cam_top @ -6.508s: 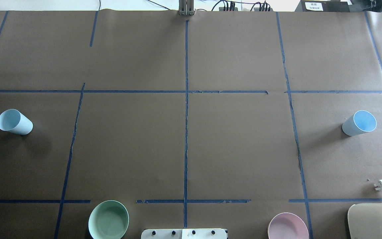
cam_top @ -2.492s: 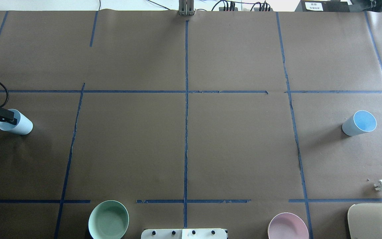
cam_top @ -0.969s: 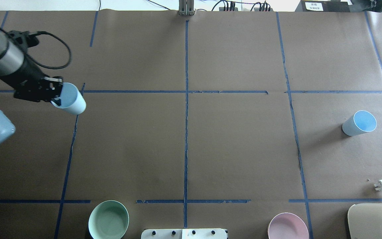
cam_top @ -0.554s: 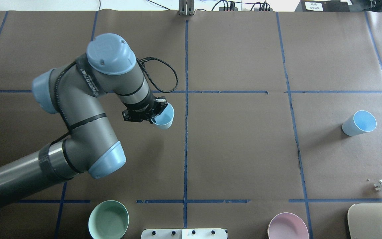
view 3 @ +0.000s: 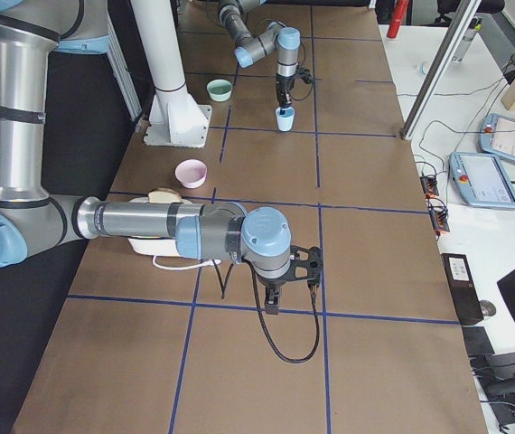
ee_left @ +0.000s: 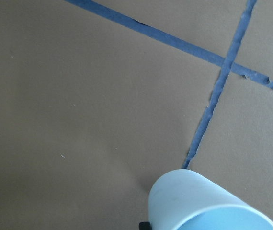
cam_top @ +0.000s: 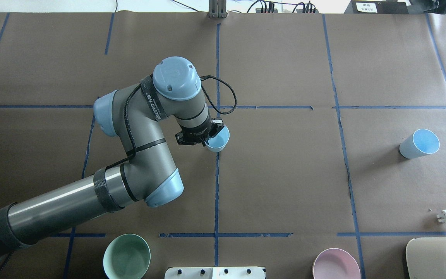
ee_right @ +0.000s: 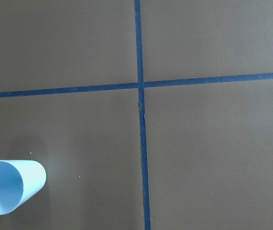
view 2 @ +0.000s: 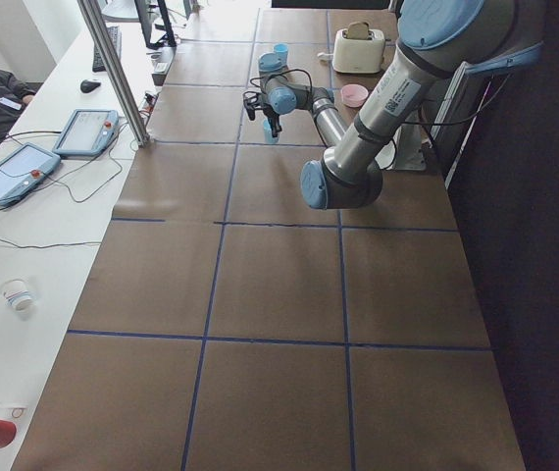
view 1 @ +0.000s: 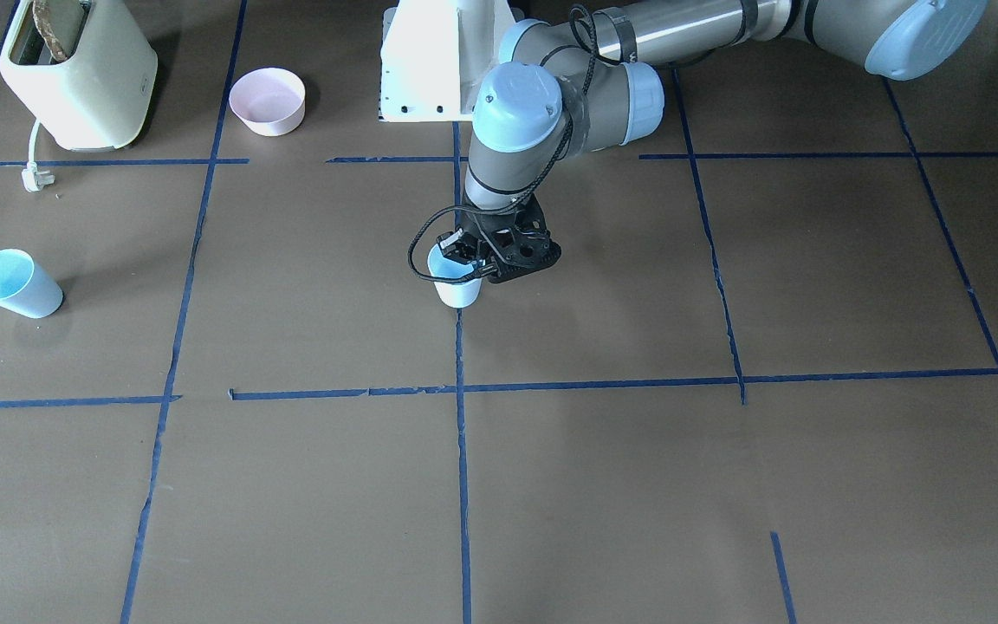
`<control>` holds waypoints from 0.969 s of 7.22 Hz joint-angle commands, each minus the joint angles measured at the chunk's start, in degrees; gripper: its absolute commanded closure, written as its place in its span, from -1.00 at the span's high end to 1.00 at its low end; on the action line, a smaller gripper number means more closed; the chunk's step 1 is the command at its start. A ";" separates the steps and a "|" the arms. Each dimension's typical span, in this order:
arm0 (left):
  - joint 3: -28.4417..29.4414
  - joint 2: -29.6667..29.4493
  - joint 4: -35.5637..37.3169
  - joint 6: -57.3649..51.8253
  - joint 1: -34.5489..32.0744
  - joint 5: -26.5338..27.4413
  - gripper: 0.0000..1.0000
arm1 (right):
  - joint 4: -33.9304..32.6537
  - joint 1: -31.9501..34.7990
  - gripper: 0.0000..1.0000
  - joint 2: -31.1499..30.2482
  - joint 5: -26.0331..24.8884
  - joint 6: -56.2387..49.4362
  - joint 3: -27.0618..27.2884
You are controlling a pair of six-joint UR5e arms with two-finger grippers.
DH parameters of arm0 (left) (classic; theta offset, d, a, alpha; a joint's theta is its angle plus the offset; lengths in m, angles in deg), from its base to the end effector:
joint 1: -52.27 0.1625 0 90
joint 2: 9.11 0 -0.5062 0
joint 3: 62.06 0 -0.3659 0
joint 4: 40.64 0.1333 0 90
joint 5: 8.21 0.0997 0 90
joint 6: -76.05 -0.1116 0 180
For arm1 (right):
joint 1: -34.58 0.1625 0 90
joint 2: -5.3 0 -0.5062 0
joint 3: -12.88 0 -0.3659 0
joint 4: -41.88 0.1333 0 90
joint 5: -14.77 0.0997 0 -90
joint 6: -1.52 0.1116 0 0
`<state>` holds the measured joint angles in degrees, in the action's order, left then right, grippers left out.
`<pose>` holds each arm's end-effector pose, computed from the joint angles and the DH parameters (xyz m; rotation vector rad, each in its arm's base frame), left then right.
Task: Stack blue cups with both arms
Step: 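Carry the cup with the left gripper to the table center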
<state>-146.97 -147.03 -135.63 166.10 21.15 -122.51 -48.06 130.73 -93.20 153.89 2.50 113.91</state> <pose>0.6280 -0.4812 0.2474 -0.1650 0.9018 -0.3287 0.0908 -0.3861 0.7154 0.0810 -0.8547 0.0973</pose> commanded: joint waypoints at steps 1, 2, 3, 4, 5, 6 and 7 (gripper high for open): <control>0.36 0.19 -0.28 -0.14 0.44 0.13 0.37 | -0.06 0.09 1.00 0.06 0.01 0.16 0.31; 0.18 0.54 -0.19 -0.40 0.44 0.13 0.99 | 0.03 0.09 1.00 0.06 0.01 0.17 0.31; -0.08 0.55 -0.19 -0.49 0.35 0.13 1.00 | 0.03 0.00 1.00 0.06 0.01 0.17 0.31; -0.34 0.55 -0.28 -0.49 0.27 0.13 1.00 | -0.06 0.09 1.00 0.06 0.01 0.17 0.31; -1.74 0.55 -0.19 -0.49 0.01 0.22 1.00 | -0.06 0.00 1.00 0.06 0.44 0.25 0.40; -3.84 0.90 0.24 -0.49 -0.69 -0.04 1.00 | -0.06 0.00 1.00 0.06 0.45 0.17 0.49; -6.73 2.64 0.94 -0.49 -1.48 -0.39 1.00 | 0.03 0.00 1.00 0.06 0.45 0.17 0.49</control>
<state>-150.61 -145.85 -135.37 165.61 20.54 -122.56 -48.10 130.74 -93.14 154.28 2.69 114.35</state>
